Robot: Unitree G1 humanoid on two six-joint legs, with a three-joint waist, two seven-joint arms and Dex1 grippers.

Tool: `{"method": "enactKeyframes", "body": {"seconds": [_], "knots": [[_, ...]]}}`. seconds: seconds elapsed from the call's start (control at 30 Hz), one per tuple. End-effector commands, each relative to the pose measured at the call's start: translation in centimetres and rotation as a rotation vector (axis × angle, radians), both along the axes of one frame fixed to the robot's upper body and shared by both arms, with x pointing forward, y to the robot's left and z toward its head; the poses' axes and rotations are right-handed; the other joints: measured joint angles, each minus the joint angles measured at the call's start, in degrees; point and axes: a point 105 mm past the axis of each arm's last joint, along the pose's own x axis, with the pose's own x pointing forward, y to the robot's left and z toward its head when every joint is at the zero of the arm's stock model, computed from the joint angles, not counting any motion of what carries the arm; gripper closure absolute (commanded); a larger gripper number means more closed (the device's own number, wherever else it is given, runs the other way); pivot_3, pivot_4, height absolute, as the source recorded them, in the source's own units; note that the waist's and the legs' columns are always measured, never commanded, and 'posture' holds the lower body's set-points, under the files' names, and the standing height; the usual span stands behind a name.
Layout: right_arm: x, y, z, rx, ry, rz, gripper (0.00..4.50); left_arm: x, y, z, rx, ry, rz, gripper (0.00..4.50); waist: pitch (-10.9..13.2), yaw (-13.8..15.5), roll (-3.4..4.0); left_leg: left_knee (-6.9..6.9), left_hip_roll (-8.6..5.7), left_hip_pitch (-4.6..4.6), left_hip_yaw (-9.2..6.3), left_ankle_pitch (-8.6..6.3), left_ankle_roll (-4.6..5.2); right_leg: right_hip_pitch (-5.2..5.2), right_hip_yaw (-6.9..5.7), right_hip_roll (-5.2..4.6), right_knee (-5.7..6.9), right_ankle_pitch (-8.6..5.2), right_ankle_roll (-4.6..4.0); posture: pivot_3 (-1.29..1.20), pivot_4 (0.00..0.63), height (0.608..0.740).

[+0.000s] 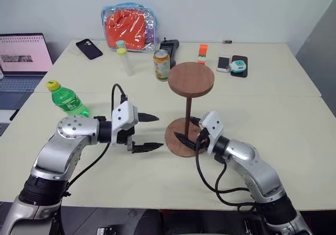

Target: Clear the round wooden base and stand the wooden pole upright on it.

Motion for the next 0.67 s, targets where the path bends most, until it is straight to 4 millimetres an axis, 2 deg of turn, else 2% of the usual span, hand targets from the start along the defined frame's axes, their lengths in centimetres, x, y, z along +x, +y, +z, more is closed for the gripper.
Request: {"method": "enactKeyframes", "body": {"seconds": [0.03, 0.17, 0.23, 0.3, 0.37, 0.43, 0.53, 0.67], "knots": [[-1.2, -0.8, 1.3, -0.035, -0.043, 0.049, 0.00, -0.2, -0.3, 2.3, -0.045, -0.071, -0.008, 0.00, 0.02, 0.11, -0.01, 0.02, -0.06, -0.01, 0.02, 0.00, 0.00, 0.00, 0.01, 0.00, 0.00, 0.00, 0.00, 0.00, 0.150, 0.740], [-1.7, -2.3, 1.9, -0.086, -0.067, 0.056, 0.00, 0.0, -0.1, 2.5, -0.047, -0.080, 0.030, 0.00, 0.05, 0.09, -0.03, 0.05, -0.07, 0.00, 0.04, 0.00, 0.00, 0.01, 0.02, 0.00, 0.01, 0.00, 0.00, 0.00, 0.150, 0.740], [-2.4, -4.1, 2.9, -0.123, -0.096, 0.068, 0.00, 0.3, 0.9, 2.1, 0.018, -0.069, 0.104, 0.00, 0.11, 0.13, -0.05, 0.05, -0.06, -0.01, 0.02, 0.00, 0.00, 0.01, 0.01, 0.01, 0.01, 0.00, 0.00, 0.00, 0.150, 0.740], [-4.2, -6.7, 4.1, -0.150, -0.100, 0.125, 0.00, 0.2, 2.6, 1.6, 0.085, -0.065, 0.178, 0.00, 0.22, 0.16, -0.07, 0.04, -0.07, -0.03, 0.03, 0.00, 0.00, 0.01, 0.02, 0.01, -0.02, 0.00, 0.00, 0.00, 0.150, 0.740], [-5.1, -10.1, 4.1, -0.186, -0.030, 0.078, 0.00, -0.2, 4.4, 1.0, 0.132, -0.071, 0.233, 0.00, 0.24, 0.20, -0.04, -0.03, -0.08, -0.05, 0.04, -0.01, 0.02, 0.02, 0.04, -0.01, -0.15, 0.00, 0.00, 0.00, 0.150, 0.740], [-5.8, -12.0, 4.2, -0.215, -0.011, 0.060, 0.00, -0.4, 5.3, 0.7, 0.134, -0.056, 0.266, 0.00, 0.31, 0.26, -0.15, -0.05, -0.03, -0.04, 0.03, -0.02, 0.03, 0.06, 0.02, -0.03, -0.22, 0.00, 0.00, 0.00, 0.150, 0.740], [-6.9, -14.0, 4.4, -0.256, -0.017, 0.050, 0.00, -0.8, 6.4, 0.3, 0.136, -0.037, 0.305, 0.00, 0.35, 0.30, -0.19, -0.03, 0.04, 0.01, -0.06, -0.02, 0.03, 0.16, 0.03, -0.04, -0.17, 0.01, -0.01, 0.00, 0.150, 0.740], [-8.3, -15.2, 4.3, -0.300, 0.012, 0.076, 0.00, -0.9, 7.1, 0.0, 0.128, -0.036, 0.315, 0.00, 0.37, 0.29, -0.17, -0.03, 0.01, 0.27, -0.06, -0.02, 0.03, 0.45, 0.03, -0.02, -0.18, 0.00, -0.01, 0.00, 0.150, 0.740]]}}
